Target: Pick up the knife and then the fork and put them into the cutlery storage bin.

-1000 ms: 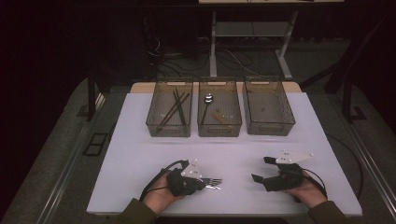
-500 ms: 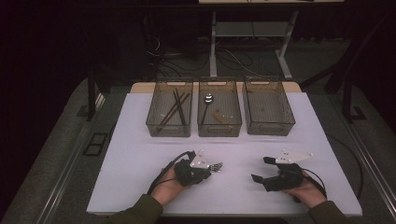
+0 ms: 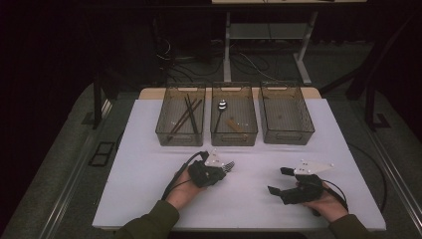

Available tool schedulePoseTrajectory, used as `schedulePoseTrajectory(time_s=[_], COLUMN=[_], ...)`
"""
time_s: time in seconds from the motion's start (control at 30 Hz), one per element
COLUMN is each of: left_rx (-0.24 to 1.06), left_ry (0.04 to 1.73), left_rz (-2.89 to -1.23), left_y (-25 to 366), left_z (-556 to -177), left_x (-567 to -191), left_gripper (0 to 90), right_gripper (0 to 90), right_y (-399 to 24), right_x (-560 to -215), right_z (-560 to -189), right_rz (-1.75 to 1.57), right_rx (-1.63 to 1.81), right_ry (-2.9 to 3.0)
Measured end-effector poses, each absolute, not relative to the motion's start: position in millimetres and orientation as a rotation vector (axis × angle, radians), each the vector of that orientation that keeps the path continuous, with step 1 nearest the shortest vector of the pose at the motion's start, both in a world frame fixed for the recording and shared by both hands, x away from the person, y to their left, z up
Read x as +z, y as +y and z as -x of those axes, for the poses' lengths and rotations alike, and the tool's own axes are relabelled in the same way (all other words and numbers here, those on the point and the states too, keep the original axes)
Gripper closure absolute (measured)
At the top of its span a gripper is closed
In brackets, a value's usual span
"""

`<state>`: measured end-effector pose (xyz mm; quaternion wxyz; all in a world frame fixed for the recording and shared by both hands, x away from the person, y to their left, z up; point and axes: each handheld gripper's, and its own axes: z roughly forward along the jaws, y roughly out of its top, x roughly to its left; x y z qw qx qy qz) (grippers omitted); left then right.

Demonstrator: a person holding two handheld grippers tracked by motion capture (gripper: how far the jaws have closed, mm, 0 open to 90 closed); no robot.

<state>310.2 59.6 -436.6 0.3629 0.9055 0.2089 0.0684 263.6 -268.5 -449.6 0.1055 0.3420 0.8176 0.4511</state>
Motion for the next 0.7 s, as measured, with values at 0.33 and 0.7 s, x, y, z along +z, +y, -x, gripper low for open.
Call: schedulePoseTrajectory(time_s=[0.33, 0.7], left_rx=[0.180, 0.220], left_ry=[0.625, 0.665], left_rz=[-2.233, -2.308], left_y=[117, 124], left_z=[-290, -282], left_x=[-421, -438], left_gripper=[74.2, 68.2], right_gripper=[14.9, 14.9], right_y=[-270, -266], right_x=[-449, -450], right_z=[-263, -263], right_rz=[-1.004, -0.999], right_rx=[1.331, 1.324], right_ry=[2.411, 2.418])
